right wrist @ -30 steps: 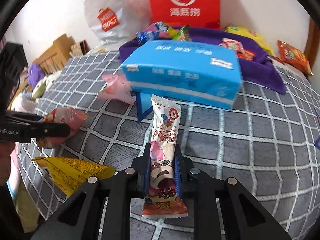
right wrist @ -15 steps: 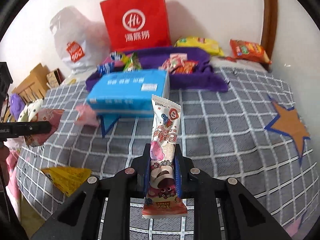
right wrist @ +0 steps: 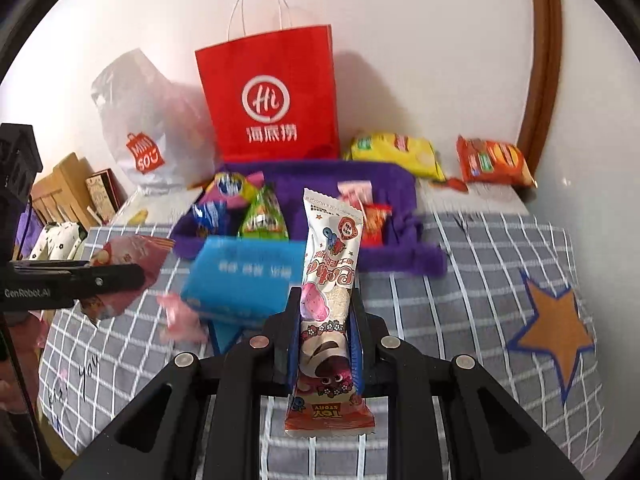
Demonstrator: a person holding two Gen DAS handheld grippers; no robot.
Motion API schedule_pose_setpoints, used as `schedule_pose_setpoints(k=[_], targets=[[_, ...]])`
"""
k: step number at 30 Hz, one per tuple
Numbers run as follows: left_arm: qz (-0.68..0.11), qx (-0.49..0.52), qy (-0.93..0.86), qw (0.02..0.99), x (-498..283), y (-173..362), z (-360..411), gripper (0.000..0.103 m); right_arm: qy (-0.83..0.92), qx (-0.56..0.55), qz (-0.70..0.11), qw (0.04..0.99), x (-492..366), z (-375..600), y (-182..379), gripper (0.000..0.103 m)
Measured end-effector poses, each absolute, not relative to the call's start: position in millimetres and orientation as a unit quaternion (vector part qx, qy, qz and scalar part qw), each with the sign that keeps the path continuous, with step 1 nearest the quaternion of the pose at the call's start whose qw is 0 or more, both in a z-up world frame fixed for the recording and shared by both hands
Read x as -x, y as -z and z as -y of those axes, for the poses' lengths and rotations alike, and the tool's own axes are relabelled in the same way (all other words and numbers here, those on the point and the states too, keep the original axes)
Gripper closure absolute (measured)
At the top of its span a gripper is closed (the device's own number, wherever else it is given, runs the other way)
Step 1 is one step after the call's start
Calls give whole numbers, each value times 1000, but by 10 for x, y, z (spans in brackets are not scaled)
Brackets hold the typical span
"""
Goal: Organize snacks
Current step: 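Carry the candy bar and panda-print bag over the purple towel with both tools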
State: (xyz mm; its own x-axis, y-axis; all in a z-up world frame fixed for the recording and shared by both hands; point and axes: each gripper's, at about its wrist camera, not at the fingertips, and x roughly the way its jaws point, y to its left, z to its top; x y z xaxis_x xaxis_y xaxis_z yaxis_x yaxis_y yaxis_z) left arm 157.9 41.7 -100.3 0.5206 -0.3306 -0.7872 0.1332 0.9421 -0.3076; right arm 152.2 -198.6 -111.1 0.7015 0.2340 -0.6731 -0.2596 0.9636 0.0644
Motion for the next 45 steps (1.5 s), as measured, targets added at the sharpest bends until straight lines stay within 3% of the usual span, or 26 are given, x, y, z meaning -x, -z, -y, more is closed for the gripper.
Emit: schedule_pose_setpoints(k=[25,33,45], targets=[[-428,87,83,896,-3124,702,-447,58,-107,56,-316,941,-3315,1479,716,82],[-436,62,79,894,-3382,928,-388,58,-127,62,-364,921,-3708,1484,1123,82],[-441,109,75,888,-3425,963,-664,58,-146,60,-428,890,-3941,1643,1521,82]])
